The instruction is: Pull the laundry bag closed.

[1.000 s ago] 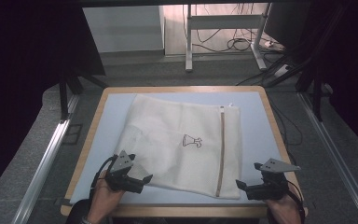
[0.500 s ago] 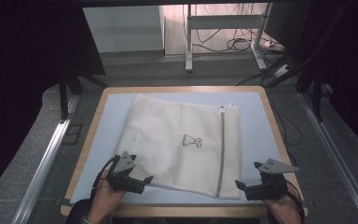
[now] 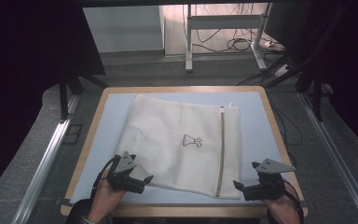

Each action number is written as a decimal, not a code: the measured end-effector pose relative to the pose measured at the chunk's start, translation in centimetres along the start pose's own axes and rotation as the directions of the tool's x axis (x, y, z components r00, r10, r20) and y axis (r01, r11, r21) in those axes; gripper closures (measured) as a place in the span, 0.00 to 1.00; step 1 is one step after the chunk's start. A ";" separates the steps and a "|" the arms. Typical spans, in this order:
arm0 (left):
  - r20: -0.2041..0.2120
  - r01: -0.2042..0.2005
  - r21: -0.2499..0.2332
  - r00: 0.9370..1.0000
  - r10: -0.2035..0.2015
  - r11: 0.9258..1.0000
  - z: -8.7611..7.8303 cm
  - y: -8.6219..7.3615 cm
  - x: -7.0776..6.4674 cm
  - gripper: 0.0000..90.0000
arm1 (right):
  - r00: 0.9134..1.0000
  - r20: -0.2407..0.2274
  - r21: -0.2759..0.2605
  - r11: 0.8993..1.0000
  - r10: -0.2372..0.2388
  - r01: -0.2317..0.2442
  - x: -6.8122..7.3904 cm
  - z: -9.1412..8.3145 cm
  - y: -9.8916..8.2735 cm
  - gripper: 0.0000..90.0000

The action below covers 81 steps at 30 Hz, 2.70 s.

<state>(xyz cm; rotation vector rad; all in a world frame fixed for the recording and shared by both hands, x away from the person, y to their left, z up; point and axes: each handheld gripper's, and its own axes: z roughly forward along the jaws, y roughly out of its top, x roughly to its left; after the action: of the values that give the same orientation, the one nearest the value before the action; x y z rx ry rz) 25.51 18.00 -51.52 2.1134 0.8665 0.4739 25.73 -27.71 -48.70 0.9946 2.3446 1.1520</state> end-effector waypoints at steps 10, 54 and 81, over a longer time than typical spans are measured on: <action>-0.001 -0.007 0.013 1.000 0.007 1.000 0.2 0.0 -0.1 0.02 | 0.999 -0.020 0.013 0.999 -0.032 0.032 0.7 0.8 0.4 0.01; 0.029 -0.010 0.048 1.000 0.009 0.999 0.8 0.1 -0.5 0.02 | 0.981 -0.107 0.147 0.973 -0.164 0.179 4.4 3.3 1.4 0.39; 0.015 -0.021 0.083 1.000 0.020 0.996 1.1 0.0 -0.5 0.02 | 0.922 -0.172 0.207 0.902 -0.347 0.378 6.9 4.5 1.2 0.69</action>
<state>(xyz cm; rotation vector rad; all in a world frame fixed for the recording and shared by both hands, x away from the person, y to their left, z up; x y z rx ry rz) 25.76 17.06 -52.20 2.2011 0.8704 0.4400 23.97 -19.81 -50.51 0.5206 2.6724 0.8273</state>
